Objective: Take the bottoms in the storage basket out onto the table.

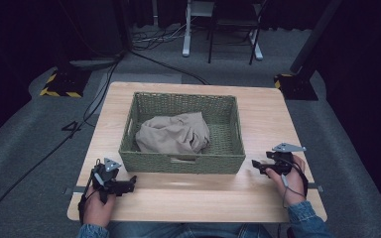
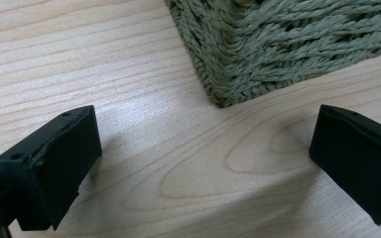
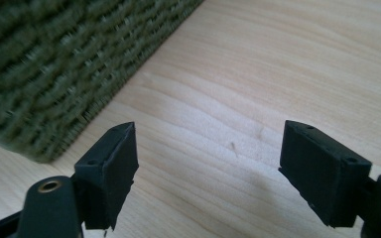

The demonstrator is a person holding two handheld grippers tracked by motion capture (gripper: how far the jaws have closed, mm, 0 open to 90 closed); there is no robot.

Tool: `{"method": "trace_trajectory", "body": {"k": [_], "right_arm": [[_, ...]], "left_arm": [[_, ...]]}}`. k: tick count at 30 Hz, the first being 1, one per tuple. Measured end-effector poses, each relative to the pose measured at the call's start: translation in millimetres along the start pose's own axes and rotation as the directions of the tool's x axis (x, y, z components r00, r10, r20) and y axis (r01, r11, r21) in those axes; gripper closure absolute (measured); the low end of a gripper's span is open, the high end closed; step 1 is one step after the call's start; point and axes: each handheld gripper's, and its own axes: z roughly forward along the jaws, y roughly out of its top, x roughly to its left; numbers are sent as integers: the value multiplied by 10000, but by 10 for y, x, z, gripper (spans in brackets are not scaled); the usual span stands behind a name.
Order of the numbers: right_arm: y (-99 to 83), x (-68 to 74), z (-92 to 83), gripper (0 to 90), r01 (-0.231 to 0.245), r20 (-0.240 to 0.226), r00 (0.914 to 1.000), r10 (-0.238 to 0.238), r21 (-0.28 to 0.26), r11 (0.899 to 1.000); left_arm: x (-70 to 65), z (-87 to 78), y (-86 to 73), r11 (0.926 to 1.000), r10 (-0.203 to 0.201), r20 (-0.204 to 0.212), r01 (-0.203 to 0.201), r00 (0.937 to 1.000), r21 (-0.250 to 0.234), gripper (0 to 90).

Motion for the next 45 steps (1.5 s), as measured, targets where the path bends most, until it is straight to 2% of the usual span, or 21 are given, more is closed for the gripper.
{"method": "trace_trajectory", "body": {"k": [5, 11, 20, 28, 34, 37, 42, 45], "right_arm": [[103, -5, -113, 234, 64, -197, 9998, -70, -317, 9995], [199, -33, -213, 244, -253, -425, 9988, 226, -650, 9976], [368, -8, -329, 241, -87, -522, 9986, 38, -936, 9956], [605, 38, -409, 246, 165, -537, 9983, -231, -1205, 9926], [771, 59, -457, 244, 13, -633, 9980, -97, -1317, 9913], [916, 98, -471, 243, 213, -610, 9977, -296, -1324, 9910], [1039, 160, -470, 242, 266, -735, 9966, -376, -1451, 9891], [1173, 261, -445, 239, 477, -908, 9939, -621, -1530, 9871]], "left_arm": [[0, 0, 0, 10000, 2, 0, -2, 10000, 1, 1], [0, 0, 0, 10000, 6, 0, -6, 10000, 2, 1], [0, 0, 0, 10000, -1, -1, 1, 10000, -2, 1], [0, 0, 0, 10000, 0, 1, 0, 10000, -1, 1], [0, 0, 0, 10000, 3, 3, -3, 10000, 1, 1], [0, 0, 0, 10000, 0, 1, 0, 10000, 0, 1], [1, 0, 0, 10000, 2, 1, -2, 10000, 0, 1], [1, 0, 0, 10000, 5, 2, -5, 10000, 2, 1]]}}
